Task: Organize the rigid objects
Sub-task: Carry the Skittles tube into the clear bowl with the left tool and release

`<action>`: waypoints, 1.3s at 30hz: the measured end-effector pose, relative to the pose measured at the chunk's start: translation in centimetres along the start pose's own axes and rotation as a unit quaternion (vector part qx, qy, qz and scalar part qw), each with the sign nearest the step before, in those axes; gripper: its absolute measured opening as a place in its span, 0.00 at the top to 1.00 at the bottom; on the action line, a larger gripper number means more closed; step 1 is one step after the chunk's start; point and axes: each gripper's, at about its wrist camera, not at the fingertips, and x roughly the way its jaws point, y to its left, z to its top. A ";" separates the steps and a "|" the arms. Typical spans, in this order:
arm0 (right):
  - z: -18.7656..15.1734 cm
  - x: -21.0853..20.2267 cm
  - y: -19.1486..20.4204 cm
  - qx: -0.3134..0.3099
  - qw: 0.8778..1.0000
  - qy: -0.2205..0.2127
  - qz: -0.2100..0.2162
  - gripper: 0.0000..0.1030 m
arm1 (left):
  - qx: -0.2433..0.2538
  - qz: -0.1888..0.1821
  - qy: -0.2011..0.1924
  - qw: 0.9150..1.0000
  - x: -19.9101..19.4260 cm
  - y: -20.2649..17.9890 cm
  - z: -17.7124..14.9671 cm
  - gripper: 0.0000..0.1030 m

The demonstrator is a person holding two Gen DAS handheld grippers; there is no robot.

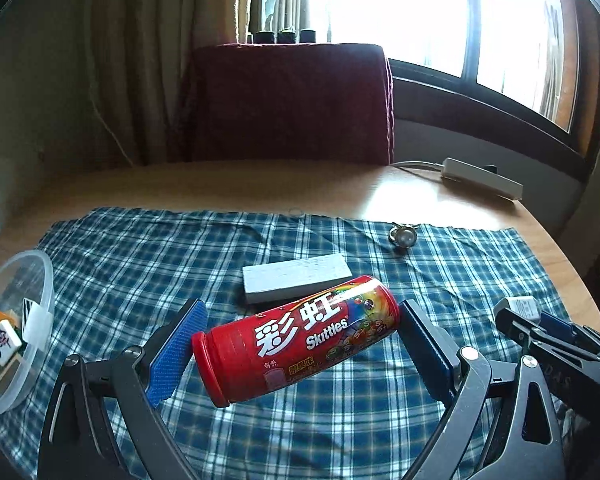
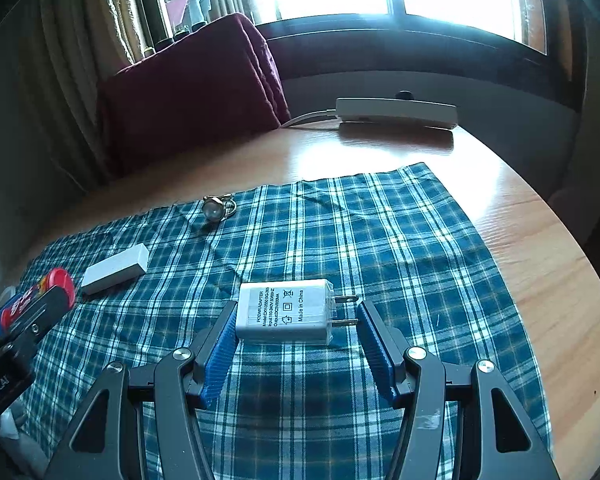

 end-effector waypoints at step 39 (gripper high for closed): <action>-4.5 -2.6 9.7 -0.053 0.998 -0.010 0.043 0.40 | -0.052 0.030 -0.066 0.996 -5.2 9.8 -0.8 0.07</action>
